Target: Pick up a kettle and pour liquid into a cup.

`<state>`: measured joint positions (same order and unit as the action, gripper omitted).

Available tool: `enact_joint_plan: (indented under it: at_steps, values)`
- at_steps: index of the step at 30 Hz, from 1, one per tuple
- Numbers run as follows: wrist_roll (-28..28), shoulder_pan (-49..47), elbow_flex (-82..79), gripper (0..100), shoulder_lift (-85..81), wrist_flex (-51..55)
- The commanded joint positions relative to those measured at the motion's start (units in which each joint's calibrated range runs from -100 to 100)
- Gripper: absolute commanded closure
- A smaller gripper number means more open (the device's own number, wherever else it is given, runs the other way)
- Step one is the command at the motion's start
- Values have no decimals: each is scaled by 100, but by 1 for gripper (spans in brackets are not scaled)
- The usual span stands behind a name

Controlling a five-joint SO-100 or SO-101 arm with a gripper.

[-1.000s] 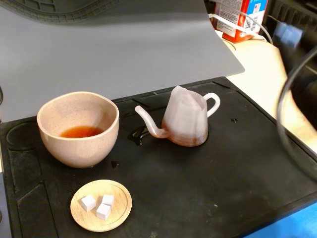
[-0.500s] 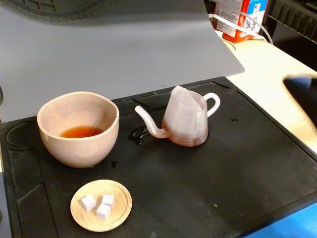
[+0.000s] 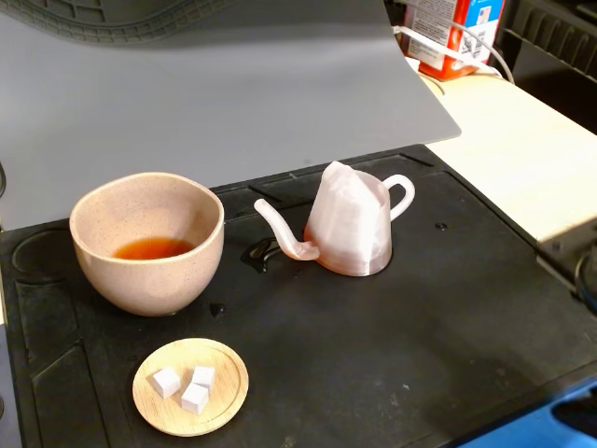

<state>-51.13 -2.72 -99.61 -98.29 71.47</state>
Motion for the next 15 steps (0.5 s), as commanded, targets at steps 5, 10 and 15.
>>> enact_joint_plan:
  at_steps: [5,10,15]
  values:
    - [14,-6,-21,99,-1,380]
    - [25,-51,-21,99,-18,389]
    - [25,-59,-21,99,-60,415]
